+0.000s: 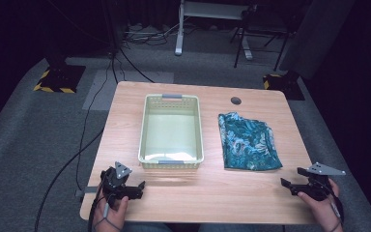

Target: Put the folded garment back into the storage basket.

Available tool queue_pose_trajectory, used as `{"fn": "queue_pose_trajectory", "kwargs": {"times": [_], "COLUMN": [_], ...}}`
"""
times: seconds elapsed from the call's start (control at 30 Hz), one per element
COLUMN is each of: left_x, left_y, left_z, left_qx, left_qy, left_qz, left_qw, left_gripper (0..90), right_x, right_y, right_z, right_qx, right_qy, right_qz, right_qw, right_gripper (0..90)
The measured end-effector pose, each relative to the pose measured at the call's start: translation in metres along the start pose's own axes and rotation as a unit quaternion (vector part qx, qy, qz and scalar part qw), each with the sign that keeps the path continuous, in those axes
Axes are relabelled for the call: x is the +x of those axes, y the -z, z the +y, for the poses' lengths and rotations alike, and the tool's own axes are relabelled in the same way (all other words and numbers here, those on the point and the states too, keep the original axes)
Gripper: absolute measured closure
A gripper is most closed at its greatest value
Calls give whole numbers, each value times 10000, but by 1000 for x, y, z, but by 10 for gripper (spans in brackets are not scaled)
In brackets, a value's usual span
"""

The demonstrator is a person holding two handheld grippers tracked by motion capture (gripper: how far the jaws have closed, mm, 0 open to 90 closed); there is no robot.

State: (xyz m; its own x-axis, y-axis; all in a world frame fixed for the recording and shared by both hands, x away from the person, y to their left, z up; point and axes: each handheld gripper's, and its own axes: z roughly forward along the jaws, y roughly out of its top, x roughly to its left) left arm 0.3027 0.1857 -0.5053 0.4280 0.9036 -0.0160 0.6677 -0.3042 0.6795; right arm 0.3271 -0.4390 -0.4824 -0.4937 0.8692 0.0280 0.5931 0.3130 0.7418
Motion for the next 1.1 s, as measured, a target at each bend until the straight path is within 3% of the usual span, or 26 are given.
{"fn": "queue_pose_trajectory", "kwargs": {"times": [0.5,0.77,1.1], "left_x": [0,0,0], "left_y": [0,0,0], "left_z": [0,0,0], "left_qx": [1,0,-1], "left_qy": [-2,1,3], "left_qz": [-1,0,0], "left_qw": [10000,10000,10000], "left_gripper": [3,3,3], "right_x": [3,5,9], "right_y": [9,12,15], "right_z": [17,22,42], "right_qx": [-137,-48,-99], "right_qy": [19,39,143], "right_qz": [114,112,204], "right_qw": [9998,9999,9996], "right_gripper": [94,93,93]}}
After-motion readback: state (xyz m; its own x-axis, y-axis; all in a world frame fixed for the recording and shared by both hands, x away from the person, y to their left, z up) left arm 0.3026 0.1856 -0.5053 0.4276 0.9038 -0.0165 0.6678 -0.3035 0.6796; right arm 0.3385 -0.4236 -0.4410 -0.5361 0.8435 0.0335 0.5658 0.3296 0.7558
